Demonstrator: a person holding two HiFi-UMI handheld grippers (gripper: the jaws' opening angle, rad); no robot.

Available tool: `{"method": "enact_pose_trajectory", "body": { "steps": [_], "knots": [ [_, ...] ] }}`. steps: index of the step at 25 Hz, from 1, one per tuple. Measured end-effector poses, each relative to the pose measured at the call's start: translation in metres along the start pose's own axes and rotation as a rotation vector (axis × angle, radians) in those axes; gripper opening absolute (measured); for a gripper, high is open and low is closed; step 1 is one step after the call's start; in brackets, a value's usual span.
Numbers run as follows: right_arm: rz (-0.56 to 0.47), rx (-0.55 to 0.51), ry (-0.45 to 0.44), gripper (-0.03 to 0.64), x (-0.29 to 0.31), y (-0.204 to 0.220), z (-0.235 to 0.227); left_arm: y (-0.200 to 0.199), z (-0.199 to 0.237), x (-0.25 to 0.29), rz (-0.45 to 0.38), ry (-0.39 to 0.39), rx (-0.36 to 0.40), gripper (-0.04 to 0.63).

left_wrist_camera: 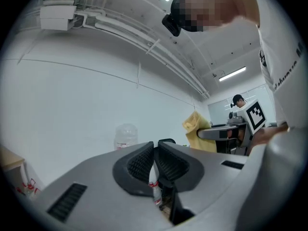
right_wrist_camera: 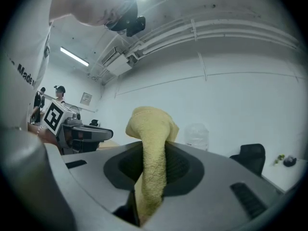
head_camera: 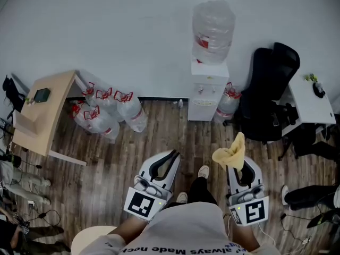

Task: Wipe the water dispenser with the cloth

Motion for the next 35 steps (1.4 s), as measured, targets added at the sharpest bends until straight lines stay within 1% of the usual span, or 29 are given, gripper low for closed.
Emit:
{"method": "enact_pose_trajectory", "body": {
  "steps": [7, 25, 35],
  "knots": [
    [0.000, 0.016, -0.001, 0.092, 0.008, 0.011, -0.033, 0.007, 0.000, 0.032, -0.001, -0.023, -0.002, 0.044],
    [-0.003, 0.040, -0.032, 0.092, 0.072, 0.027, -0.170, 0.023, 0.003, 0.178, 0.019, -0.064, -0.003, 0.044],
    [0.006, 0.047, -0.070, 0.091, 0.108, 0.040, -0.235, 0.040, 0.008, 0.249, 0.047, -0.091, -0.005, 0.044]
  ]
}}
Point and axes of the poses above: the fingertips, and each gripper's own axes: x forward along the fingers, z to its left, y out of its underside, the point moved 4 cm from there along -x, backward along the fingers, and after that the axes turned 13 degrees about -y, right-handed, at the moved point
